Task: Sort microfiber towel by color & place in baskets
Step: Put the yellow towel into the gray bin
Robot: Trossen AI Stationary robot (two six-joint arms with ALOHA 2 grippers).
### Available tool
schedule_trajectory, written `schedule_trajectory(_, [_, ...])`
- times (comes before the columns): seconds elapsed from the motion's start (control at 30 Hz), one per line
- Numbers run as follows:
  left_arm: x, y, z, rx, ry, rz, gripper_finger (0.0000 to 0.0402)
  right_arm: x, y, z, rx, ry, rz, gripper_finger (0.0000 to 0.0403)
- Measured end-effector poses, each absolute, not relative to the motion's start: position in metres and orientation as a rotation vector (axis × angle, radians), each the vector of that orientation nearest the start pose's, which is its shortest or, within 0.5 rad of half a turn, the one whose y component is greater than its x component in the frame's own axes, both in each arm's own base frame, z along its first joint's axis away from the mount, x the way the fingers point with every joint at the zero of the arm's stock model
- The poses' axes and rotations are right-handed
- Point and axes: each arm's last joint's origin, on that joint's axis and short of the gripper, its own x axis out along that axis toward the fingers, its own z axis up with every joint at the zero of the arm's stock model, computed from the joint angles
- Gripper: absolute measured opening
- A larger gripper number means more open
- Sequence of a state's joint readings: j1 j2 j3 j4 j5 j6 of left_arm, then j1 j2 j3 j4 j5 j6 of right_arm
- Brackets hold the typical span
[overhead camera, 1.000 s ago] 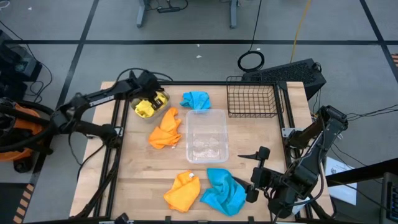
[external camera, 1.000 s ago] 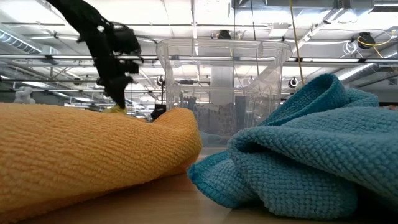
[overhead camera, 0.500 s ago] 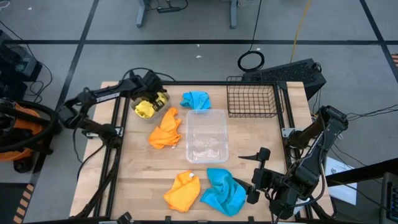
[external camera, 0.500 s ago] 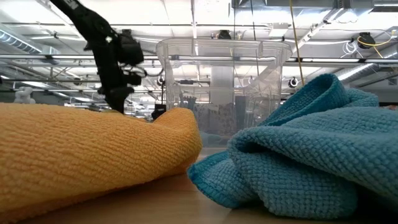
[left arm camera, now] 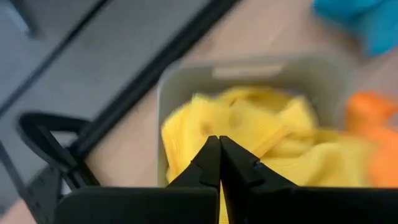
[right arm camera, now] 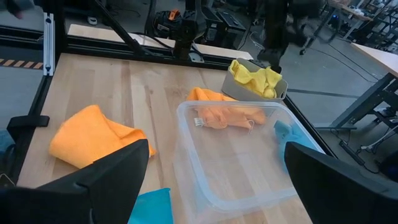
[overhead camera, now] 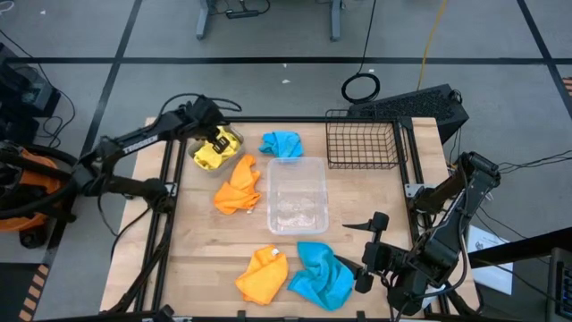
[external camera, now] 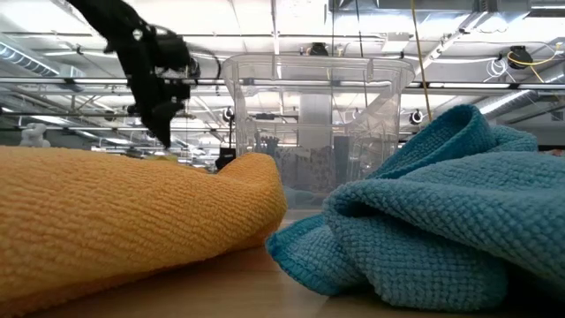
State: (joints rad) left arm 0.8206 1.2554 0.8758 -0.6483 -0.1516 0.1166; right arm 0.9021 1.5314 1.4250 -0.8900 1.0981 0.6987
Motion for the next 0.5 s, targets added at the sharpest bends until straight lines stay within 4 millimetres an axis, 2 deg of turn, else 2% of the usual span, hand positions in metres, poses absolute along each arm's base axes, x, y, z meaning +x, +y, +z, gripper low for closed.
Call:
schedule_trajectory(0.1, [0.157,0.184,0.217,-0.304,1.129,0.815,0.0004,0.208,0.223,0.333,-0.152,0.431,-0.342,0.0367])
schedule_trajectory(0.23, [0.163,0.193,0.203,-0.345,1.131,0.781,0.0004,0.208,0.223,0.333,-0.167,0.433,-0.34,0.0367])
schedule_trajectory(0.4, [0.169,0.199,0.2,-0.317,1.098,0.783,0.0004,0.208,0.222,0.333,-0.184,0.432,-0.342,0.0367])
schedule_trajectory(0.5, [0.167,0.198,0.208,-0.325,1.099,0.786,0.0004,0.209,0.221,0.333,-0.19,0.43,-0.353,0.0367])
